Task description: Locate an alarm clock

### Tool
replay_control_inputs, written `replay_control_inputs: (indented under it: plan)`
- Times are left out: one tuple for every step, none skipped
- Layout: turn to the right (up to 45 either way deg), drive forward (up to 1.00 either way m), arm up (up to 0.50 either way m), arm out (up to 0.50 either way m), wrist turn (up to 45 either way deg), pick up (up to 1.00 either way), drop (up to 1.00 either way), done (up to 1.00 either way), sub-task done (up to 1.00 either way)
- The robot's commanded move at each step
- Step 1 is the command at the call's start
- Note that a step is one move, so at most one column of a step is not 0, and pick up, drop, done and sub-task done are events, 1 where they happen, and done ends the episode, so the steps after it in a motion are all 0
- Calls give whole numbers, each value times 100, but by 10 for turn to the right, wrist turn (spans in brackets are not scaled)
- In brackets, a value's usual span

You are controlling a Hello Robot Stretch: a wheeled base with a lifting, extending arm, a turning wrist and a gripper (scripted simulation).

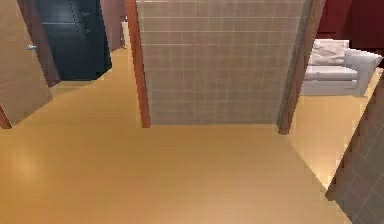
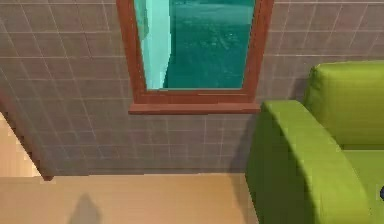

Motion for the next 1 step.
replay_control_inputs:
  plan:
    - [-450, 0, 0, 0, 0, 0, 0, 0, 0]
